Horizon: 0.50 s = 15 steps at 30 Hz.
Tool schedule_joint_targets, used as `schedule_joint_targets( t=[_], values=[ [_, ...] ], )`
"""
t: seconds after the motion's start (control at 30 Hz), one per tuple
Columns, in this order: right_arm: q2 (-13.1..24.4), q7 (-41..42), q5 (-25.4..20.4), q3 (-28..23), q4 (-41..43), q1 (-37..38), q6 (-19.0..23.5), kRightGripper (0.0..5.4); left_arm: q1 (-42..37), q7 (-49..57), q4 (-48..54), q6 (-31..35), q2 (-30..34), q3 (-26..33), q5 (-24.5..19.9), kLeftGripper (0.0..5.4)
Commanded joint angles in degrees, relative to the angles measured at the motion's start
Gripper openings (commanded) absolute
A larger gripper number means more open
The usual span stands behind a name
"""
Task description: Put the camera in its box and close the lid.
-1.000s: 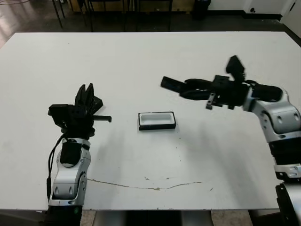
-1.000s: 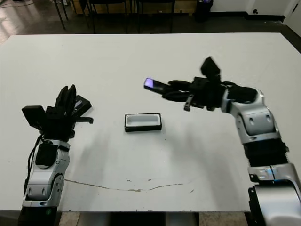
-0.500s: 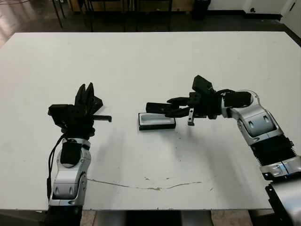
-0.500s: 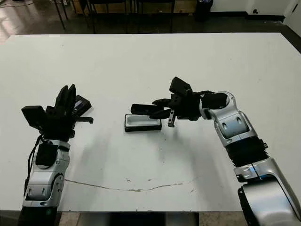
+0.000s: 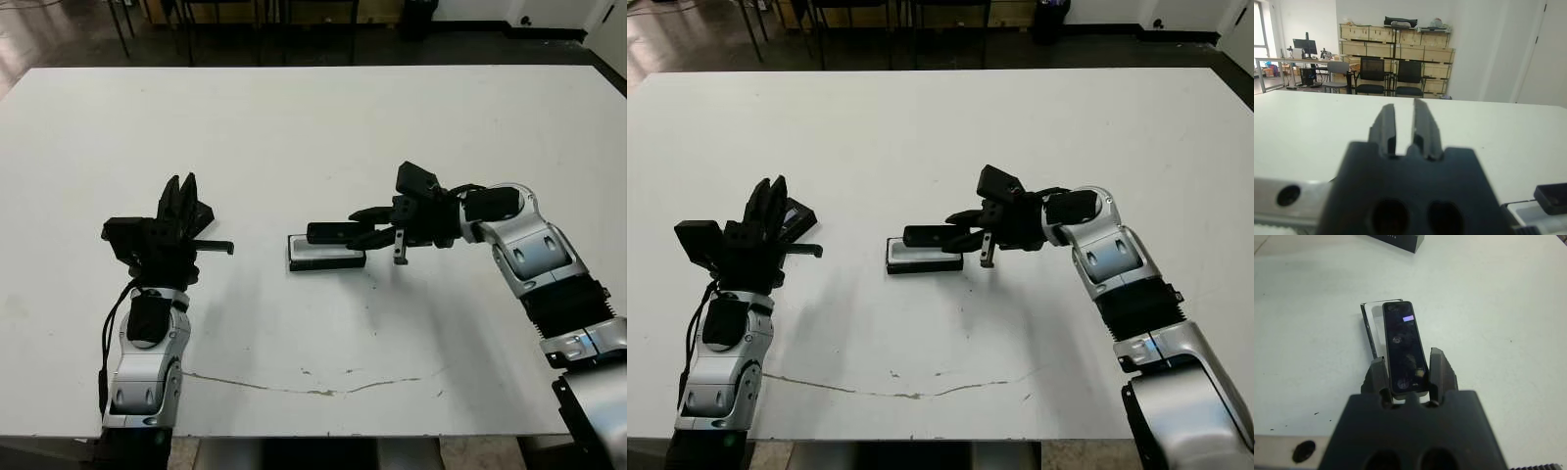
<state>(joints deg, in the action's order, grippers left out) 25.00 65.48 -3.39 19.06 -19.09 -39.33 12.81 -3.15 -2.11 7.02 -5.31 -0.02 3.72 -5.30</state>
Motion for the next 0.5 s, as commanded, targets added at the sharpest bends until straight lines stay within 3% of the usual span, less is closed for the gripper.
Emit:
schedule_joint_targets(
  t=[0.03,0.5],
  values=[
    [0.1,1.0,0.6,0.3,-1.5,-1.0,-0.3,0.07,0.8,0.5,-0.6,0.8,0.1,0.2,0.3,0.00],
    [-0.6,2.4,2.8,1.1,-6.0,-3.3,-3.8,0.07,1.0,1.1,-0.5,0.6,0.0,-0.4,0.6,0.00]
  ],
)
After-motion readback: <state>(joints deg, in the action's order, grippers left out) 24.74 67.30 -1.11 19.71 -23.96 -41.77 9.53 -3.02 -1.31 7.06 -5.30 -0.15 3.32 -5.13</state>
